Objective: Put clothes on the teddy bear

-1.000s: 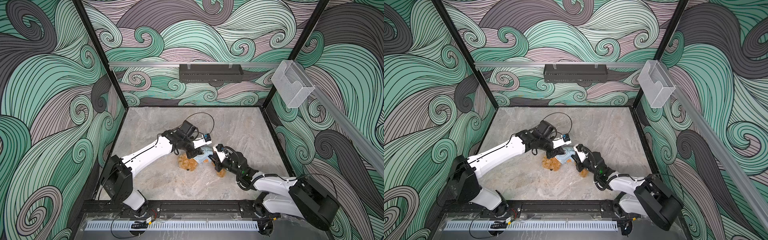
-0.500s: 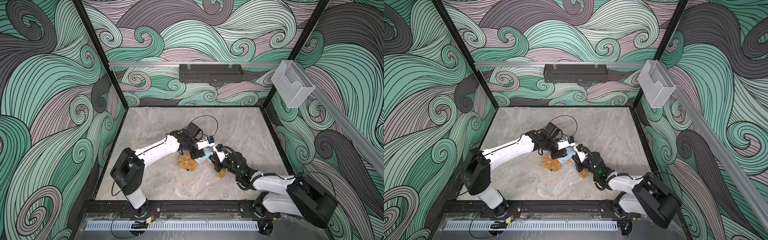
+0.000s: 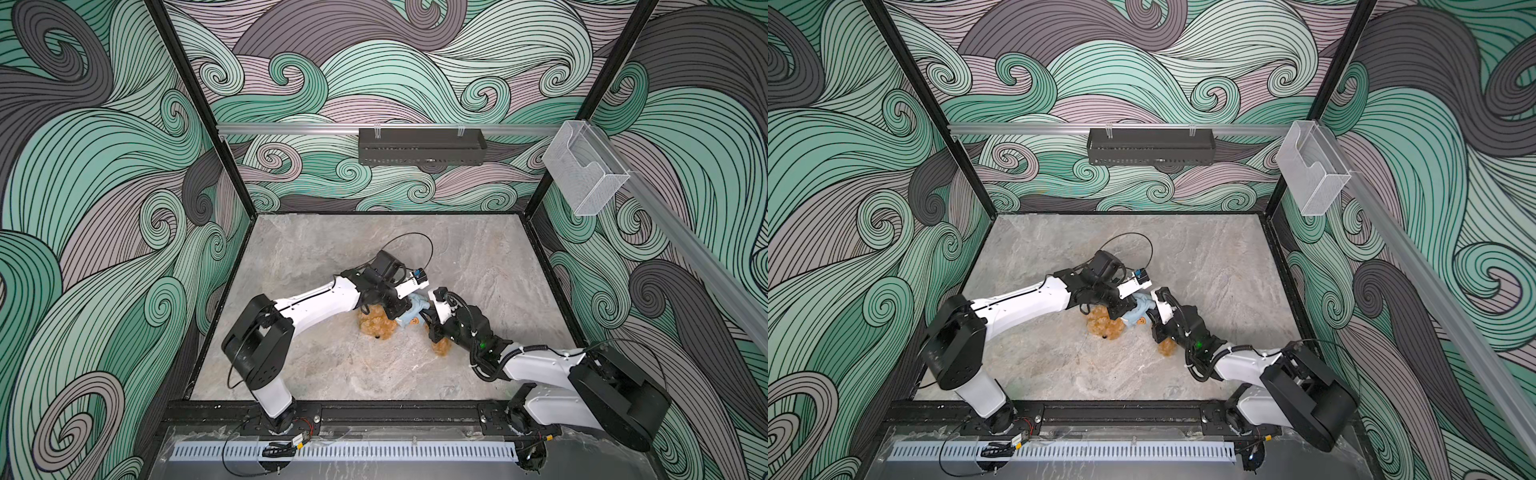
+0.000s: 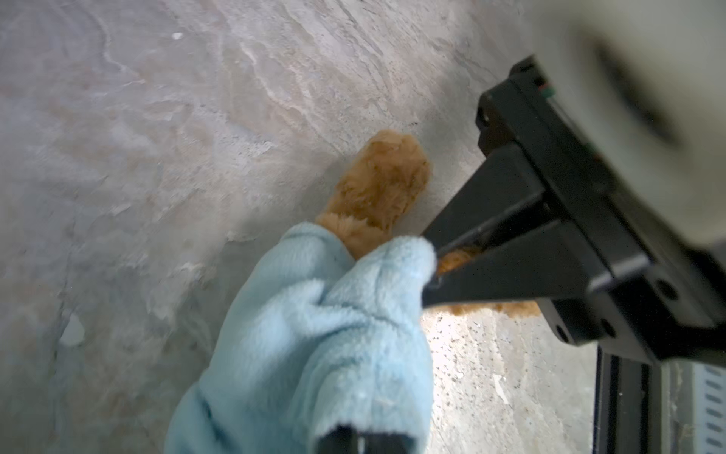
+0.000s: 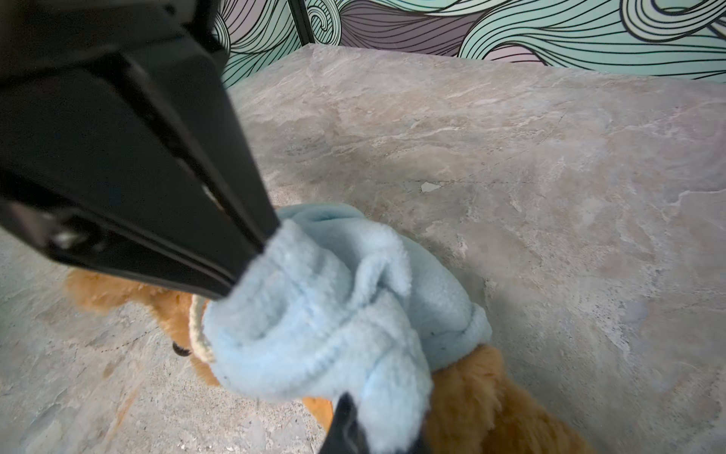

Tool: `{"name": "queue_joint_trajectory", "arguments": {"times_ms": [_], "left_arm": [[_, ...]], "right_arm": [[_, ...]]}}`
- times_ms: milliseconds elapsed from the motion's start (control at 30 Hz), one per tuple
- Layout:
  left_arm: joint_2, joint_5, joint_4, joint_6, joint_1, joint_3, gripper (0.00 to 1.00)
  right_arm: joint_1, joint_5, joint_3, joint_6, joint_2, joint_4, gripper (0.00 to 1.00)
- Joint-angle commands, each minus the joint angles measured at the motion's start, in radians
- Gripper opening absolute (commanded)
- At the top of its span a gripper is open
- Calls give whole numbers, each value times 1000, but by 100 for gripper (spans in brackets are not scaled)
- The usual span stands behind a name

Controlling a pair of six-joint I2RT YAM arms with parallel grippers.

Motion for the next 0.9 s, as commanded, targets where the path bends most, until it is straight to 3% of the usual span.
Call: {"name": "queue_joint_trajectory", "arguments": {"times_ms": [0,233,467,633,867], "left_arm": [[-111,-61,188,-148,44,-74,0],[-191,-23,249,-232,128,-145,0],[-234,-12,227,-224,138,-165,0],[-271,-13,302,-311,162,-212,0],[-205,86,44,-78,131,-89,0]], "right_arm": [[-5,140,-12,66,-29,-49,0],[-5,155,-33,88,-48,-104,0],[-5,106,-33,52,-23,-76,0],[-7,107,-27,67,25,-62,0],[-7,3,-14,14,45,1,0]]}}
